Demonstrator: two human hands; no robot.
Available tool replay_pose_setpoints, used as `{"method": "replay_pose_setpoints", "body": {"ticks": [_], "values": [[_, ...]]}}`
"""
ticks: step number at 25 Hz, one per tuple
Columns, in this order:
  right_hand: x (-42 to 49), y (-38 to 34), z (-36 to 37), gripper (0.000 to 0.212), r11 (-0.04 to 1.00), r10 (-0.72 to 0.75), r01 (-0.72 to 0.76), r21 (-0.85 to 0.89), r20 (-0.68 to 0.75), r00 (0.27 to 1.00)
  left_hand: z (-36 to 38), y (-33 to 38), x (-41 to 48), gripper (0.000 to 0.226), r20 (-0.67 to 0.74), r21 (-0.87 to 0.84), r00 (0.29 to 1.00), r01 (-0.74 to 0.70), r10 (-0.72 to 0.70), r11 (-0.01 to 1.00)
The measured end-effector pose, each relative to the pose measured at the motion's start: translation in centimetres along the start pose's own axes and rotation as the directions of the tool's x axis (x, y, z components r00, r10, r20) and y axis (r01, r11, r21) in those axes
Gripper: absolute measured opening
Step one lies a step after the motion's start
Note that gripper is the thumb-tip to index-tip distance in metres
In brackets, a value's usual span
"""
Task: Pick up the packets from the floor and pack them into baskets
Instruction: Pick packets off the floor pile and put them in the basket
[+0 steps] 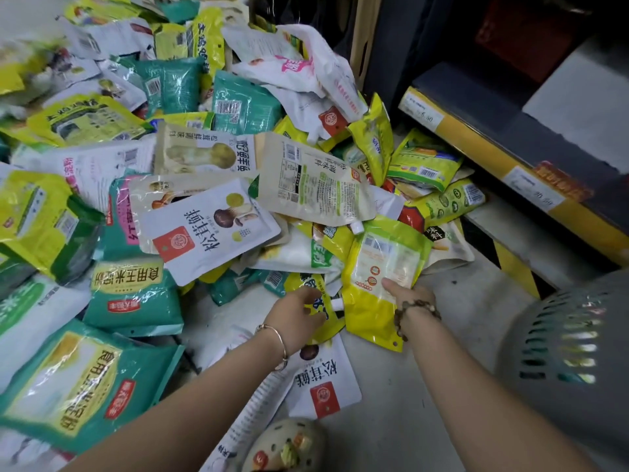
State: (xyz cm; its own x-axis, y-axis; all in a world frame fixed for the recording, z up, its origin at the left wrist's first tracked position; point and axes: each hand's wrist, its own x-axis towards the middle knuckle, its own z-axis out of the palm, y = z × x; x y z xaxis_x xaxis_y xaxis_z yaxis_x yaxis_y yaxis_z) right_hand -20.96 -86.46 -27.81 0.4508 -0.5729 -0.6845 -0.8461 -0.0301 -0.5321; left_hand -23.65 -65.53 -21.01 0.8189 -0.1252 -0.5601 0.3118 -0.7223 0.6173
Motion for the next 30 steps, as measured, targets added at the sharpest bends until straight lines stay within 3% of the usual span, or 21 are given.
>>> {"method": "replay_pose_setpoints", "body": {"ticks": [3,5,7,10,12,16,18,20,23,25,26,28,30], "values": [[-2.8,1.2,-0.5,0.032,0.982,-0.056,0.066,0.179,-0.057,0.997,-0.2,-0.2,-0.5,0.035,-0.052,-0.155,0.998,0.019,-0.027,0.988],[-6.1,2.0,-0.5,0.027,0.904,-0.100,0.143,0.403,-0.125,0.987,-1.0,-0.4,-0.9,0.035,-0.064,-0.311,0.997,0.022,-0.044,0.950],[-9.5,3.3,-0.4,0.024,0.837,-0.133,0.179,0.518,-0.124,0.983,-2.3,-0.4,-1.6,0.045,0.035,-0.453,0.998,0.065,-0.055,0.889],[-13.2,4.8,0.7,0.018,0.836,-0.231,0.202,0.510,-0.007,0.973,-4.2,-1.0,-2.6,0.055,0.203,-0.542,0.975,0.187,-0.088,0.819],[-15.1,5.2,2.4,0.020,0.831,-0.310,0.210,0.516,0.114,0.944,-5.4,-2.3,-3.1,0.049,0.227,-0.593,0.967,0.231,-0.115,0.771],[-19.2,5.9,6.3,0.020,0.895,-0.360,0.232,0.382,0.309,0.880,-6.2,-4.8,-4.9,0.016,0.124,-0.661,0.977,0.214,-0.176,0.719],[-20.3,6.3,7.5,0.014,0.905,-0.357,0.223,0.361,0.363,0.861,-7.0,-6.2,-6.3,0.014,0.036,-0.678,0.970,0.201,-0.241,0.707],[-19.8,6.9,8.2,0.013,0.952,-0.257,0.168,0.257,0.365,0.895,-8.5,-8.3,-7.7,0.014,-0.079,-0.689,0.932,0.206,-0.354,0.695],[-18.5,9.3,8.9,0.064,0.970,-0.061,0.129,-0.204,0.307,0.950,-10.6,-11.6,-10.0,0.014,-0.206,-0.686,0.860,0.212,-0.466,0.696],[-19.3,10.4,9.7,0.088,0.810,-0.038,0.219,-0.544,0.325,0.945,-10.9,-13.2,-11.4,0.014,-0.214,-0.719,0.829,0.225,-0.518,0.657],[-19.6,10.5,10.4,0.095,0.734,-0.038,0.251,-0.631,0.330,0.943,-10.7,-13.8,-11.9,0.014,-0.213,-0.734,0.813,0.233,-0.542,0.638],[-20.5,9.8,11.9,0.104,0.699,-0.056,0.265,-0.664,0.318,0.946,-10.2,-14.9,-12.5,0.015,-0.220,-0.747,0.786,0.245,-0.577,0.618],[-20.9,9.1,13.3,0.104,0.864,-0.062,0.193,-0.466,0.281,0.958,-9.8,-15.6,-12.7,0.016,-0.236,-0.752,0.768,0.243,-0.595,0.612]]}}
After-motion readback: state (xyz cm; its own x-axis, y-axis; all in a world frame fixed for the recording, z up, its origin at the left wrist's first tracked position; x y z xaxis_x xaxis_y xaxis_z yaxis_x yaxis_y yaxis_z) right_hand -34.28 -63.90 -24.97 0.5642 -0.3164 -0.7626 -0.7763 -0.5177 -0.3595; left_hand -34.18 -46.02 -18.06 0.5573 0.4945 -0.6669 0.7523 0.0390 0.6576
